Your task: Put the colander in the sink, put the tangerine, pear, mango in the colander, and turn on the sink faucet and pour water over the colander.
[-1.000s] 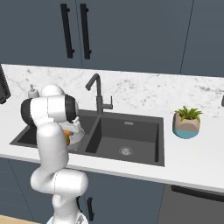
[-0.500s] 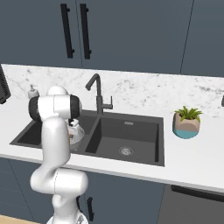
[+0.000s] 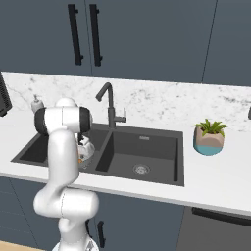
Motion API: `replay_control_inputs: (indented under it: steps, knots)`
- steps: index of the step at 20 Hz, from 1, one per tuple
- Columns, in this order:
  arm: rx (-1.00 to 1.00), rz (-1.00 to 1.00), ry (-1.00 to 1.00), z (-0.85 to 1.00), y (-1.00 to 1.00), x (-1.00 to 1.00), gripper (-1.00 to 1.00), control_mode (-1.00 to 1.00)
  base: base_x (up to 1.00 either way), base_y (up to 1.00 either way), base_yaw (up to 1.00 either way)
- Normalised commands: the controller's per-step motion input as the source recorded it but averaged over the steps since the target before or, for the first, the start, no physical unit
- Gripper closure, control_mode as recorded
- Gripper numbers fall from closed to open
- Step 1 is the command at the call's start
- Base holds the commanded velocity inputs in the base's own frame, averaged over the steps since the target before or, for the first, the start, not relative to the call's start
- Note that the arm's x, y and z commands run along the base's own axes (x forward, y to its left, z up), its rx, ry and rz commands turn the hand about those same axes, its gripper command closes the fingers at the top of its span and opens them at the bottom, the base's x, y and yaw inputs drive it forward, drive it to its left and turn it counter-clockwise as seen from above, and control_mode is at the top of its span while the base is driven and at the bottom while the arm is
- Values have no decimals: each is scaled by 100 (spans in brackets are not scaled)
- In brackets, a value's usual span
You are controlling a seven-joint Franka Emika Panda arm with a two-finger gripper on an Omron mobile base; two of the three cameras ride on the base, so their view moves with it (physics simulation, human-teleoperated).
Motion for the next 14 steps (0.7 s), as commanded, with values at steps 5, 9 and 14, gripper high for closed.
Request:
replay_control_inputs:
  steps: [5,9,14]
  knots:
    - [1,0,0,18,-1,2,-100,-100,0,0,0]
    - [1,0,3,76,2,-10,-100,-100,0,0,0]
    - [0,3,10,93,12,-49,-100,-100,0,0,0]
